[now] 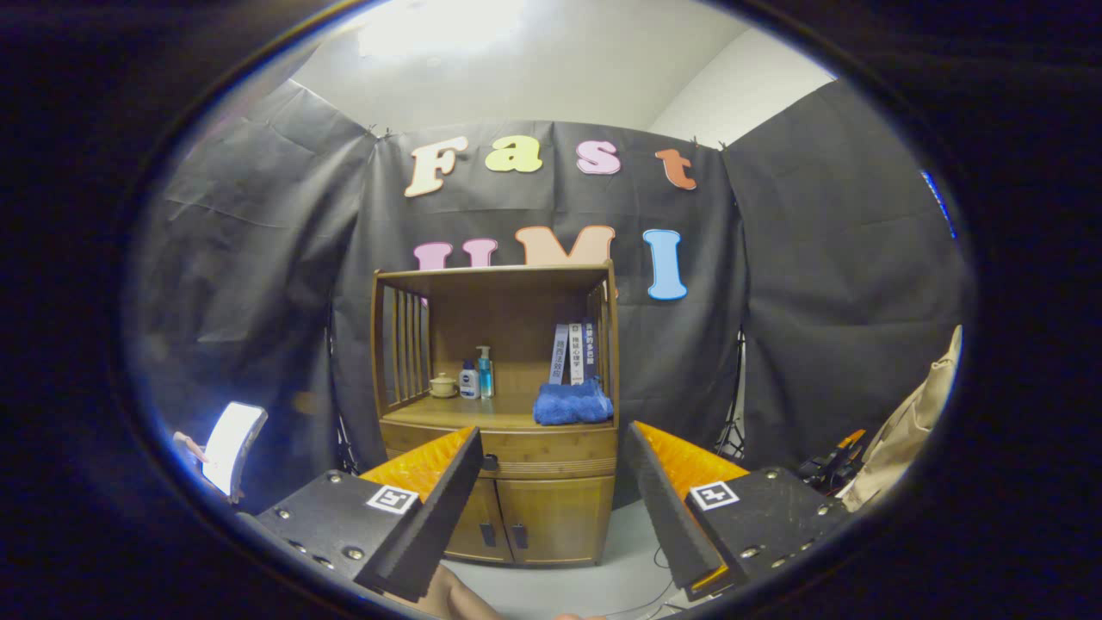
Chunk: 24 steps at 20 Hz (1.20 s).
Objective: Pull open the drawer, take out the items inside it, and place them on the countertop above the cabinet.
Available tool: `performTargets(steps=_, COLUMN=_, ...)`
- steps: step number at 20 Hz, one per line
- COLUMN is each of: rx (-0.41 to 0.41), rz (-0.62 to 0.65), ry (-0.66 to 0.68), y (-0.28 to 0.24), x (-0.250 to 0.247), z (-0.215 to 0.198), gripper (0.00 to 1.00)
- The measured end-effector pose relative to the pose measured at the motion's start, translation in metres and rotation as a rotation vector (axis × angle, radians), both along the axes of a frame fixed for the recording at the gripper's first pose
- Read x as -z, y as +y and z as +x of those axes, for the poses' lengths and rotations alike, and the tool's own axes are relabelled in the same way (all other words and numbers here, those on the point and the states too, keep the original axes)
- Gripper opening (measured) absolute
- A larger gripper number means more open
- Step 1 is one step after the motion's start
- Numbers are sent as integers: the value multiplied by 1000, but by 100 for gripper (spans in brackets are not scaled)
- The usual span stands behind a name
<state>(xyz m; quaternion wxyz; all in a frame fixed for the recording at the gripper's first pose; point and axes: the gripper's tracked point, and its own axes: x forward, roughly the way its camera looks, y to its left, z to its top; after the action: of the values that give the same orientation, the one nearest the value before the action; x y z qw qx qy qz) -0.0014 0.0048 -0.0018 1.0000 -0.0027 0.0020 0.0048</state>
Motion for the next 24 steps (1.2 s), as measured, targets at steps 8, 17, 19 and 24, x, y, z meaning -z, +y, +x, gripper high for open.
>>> performTargets(steps=8, rx=-32, rz=-39, ry=15, y=18, x=8, z=22, gripper=99)
performTargets(steps=17, rx=-112, rz=-32, ry=38, y=81, x=54, z=139, gripper=99)
performTargets(steps=19, rx=-122, rz=-17, ry=55, y=97, x=76, z=171, gripper=99)
performTargets(steps=24, rx=-138, rz=18, ry=108, y=131, x=141, z=242, gripper=99)
